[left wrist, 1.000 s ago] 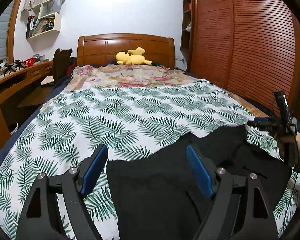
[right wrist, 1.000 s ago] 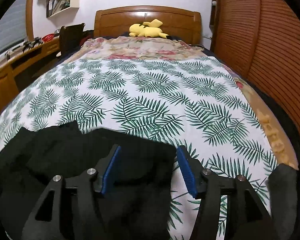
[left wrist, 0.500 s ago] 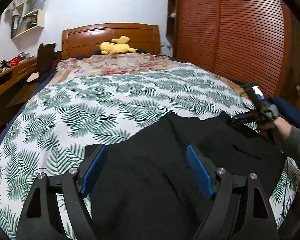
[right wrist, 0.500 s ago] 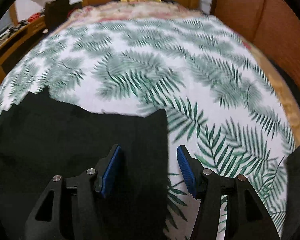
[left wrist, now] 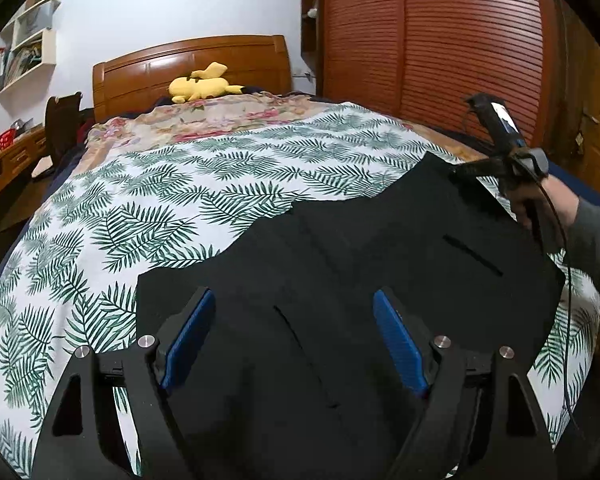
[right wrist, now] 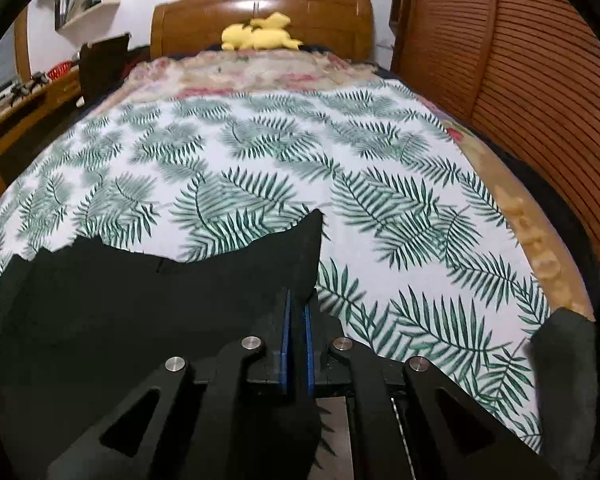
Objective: Fold large clothes
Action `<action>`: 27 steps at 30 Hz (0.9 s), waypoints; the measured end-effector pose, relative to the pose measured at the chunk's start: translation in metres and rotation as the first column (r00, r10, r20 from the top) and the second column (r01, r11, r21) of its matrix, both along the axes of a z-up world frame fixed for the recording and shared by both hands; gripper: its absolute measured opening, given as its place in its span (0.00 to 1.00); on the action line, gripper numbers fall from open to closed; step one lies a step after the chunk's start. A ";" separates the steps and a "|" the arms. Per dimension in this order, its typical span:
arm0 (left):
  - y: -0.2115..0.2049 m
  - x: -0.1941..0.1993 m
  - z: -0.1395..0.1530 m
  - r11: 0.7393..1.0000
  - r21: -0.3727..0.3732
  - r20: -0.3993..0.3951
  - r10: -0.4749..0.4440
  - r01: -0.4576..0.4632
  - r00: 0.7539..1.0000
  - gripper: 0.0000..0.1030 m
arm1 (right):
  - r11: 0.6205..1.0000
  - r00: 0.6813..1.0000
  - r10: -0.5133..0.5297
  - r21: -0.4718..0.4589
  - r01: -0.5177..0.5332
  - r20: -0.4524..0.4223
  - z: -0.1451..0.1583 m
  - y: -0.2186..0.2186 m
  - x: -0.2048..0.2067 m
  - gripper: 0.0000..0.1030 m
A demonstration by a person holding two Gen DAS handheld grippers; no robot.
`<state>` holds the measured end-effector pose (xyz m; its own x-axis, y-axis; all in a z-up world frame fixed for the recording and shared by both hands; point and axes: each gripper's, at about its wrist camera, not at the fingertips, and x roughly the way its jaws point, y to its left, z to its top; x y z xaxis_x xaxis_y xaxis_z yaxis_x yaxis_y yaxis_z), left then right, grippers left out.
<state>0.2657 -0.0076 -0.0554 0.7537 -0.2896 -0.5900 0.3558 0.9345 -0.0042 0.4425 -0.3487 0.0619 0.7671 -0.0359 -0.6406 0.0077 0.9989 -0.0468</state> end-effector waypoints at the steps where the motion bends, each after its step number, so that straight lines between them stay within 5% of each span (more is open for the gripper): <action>1: -0.002 -0.002 0.001 1.000 0.008 0.006 0.001 -0.001 1.000 0.79 | 1.000 1.000 0.001 -0.003 -0.001 -0.011 0.001 0.001 0.000 0.08; 7: -0.008 -0.015 0.007 1.000 0.024 0.013 0.004 -0.004 1.000 0.79 | 0.997 1.000 -0.011 -0.079 0.012 0.023 0.020 0.011 -0.041 0.32; 12: -0.010 -0.035 0.012 1.000 0.022 0.024 0.003 -0.004 1.000 0.79 | 0.988 0.989 0.128 -0.097 -0.121 0.074 0.030 0.043 -0.116 0.33; 18: -0.012 -0.054 0.005 1.000 0.016 -0.003 0.009 -0.009 1.000 0.79 | 0.948 0.950 0.313 -0.061 -0.311 0.020 -0.005 0.081 -0.182 0.32; 27: -0.004 -0.093 -0.006 1.000 -0.013 -0.035 0.011 -0.012 0.999 0.79 | 0.960 0.961 0.276 -0.046 -0.277 -0.035 -0.045 0.069 -0.200 0.31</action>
